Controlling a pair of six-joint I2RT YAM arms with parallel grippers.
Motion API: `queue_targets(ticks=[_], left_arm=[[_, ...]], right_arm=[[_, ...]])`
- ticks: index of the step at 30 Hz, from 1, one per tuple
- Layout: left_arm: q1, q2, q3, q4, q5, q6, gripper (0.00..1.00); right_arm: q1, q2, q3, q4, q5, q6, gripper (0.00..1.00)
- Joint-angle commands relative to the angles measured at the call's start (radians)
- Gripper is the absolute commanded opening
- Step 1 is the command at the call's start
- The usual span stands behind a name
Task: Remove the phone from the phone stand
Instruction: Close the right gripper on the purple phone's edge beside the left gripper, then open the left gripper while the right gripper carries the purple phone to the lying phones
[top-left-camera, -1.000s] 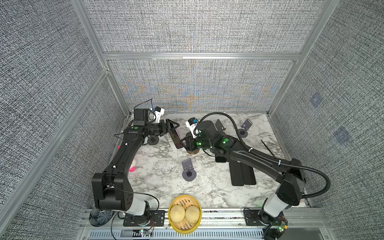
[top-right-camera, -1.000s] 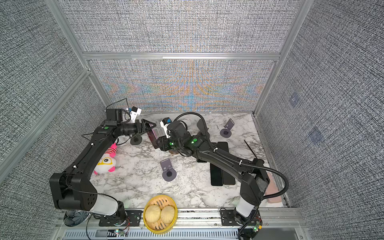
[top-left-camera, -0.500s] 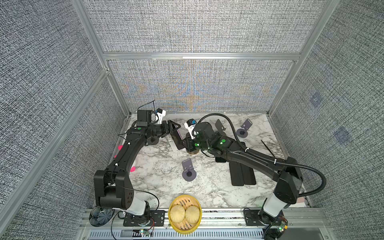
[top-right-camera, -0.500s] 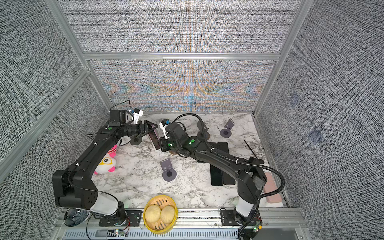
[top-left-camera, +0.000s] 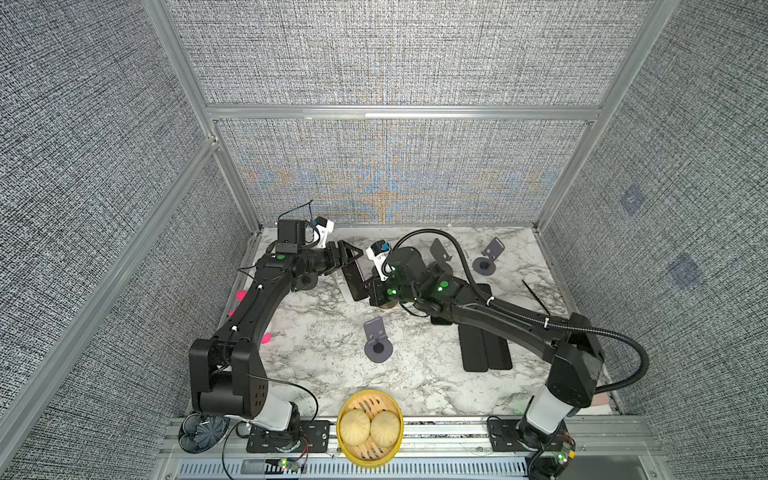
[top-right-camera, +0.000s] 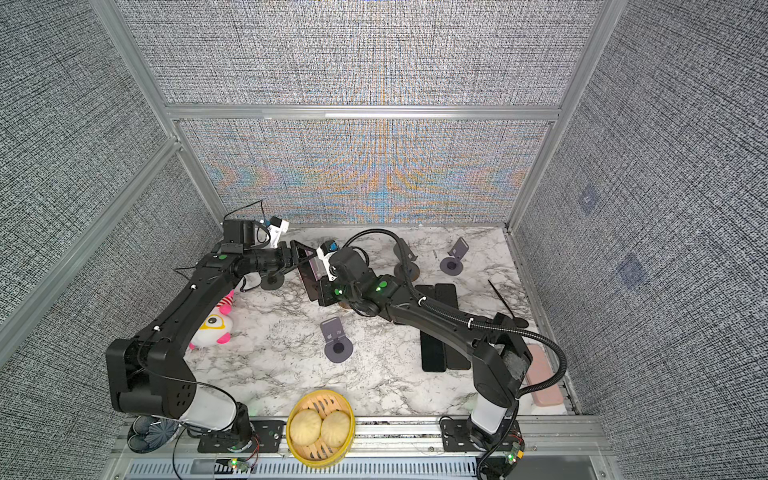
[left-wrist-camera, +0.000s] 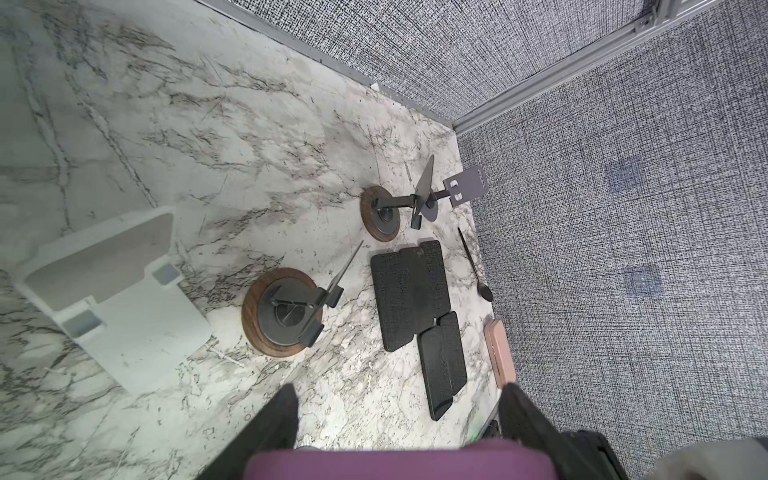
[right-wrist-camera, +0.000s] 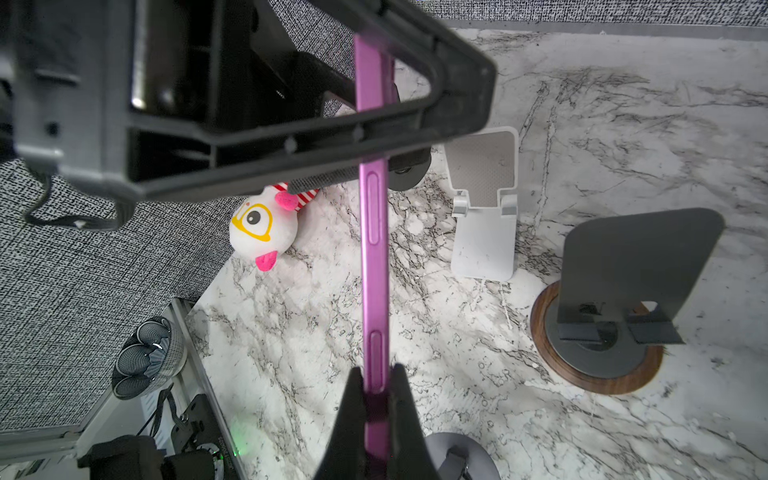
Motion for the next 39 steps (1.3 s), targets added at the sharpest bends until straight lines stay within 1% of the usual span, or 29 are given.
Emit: queue_targets(ticks=[1, 4, 6, 7, 9, 10, 27, 30, 32, 35, 39], left_arm=[[0.0, -0.006, 0.0, 0.022, -0.002, -0.003, 0.08], [0.0, -0.009, -0.005, 0.037, 0.001, -0.012, 0.24], [0.0, -0.011, -0.009, 0.042, 0.003, -0.014, 0.42], [0.0, -0.011, -0.009, 0.042, 0.005, -0.014, 0.55], [0.002, -0.008, -0.01, 0.045, 0.008, -0.01, 0.85], [0.001, -0.006, -0.009, 0.042, 0.003, -0.007, 0.98], [0.002, -0.017, -0.006, 0.025, -0.013, 0.023, 0.98], [0.028, -0.03, 0.012, -0.012, -0.018, 0.052, 0.98], [0.057, -0.049, 0.01, -0.004, -0.019, 0.052, 0.98], [0.09, -0.074, 0.005, 0.01, -0.006, 0.054, 0.98], [0.114, -0.089, 0.01, -0.003, -0.011, 0.079, 0.98]], right_arm=[[-0.001, -0.001, -0.003, 0.016, 0.02, 0.02, 0.0], [-0.001, 0.0, -0.005, 0.015, 0.022, 0.017, 0.0], [-0.001, 0.0, -0.006, 0.016, 0.023, 0.012, 0.0], [-0.001, -0.001, -0.007, 0.016, 0.023, 0.01, 0.0], [-0.002, 0.0, -0.008, 0.021, 0.016, 0.006, 0.0], [-0.001, 0.0, -0.011, 0.026, 0.013, 0.005, 0.0], [-0.002, -0.01, -0.027, 0.042, 0.013, 0.005, 0.0], [-0.007, -0.018, -0.026, 0.029, -0.004, 0.005, 0.0], [-0.02, -0.03, -0.017, 0.003, -0.053, 0.014, 0.0], [-0.038, -0.054, -0.021, -0.038, -0.069, 0.009, 0.0], [-0.071, -0.105, -0.077, -0.035, -0.114, 0.023, 0.0]])
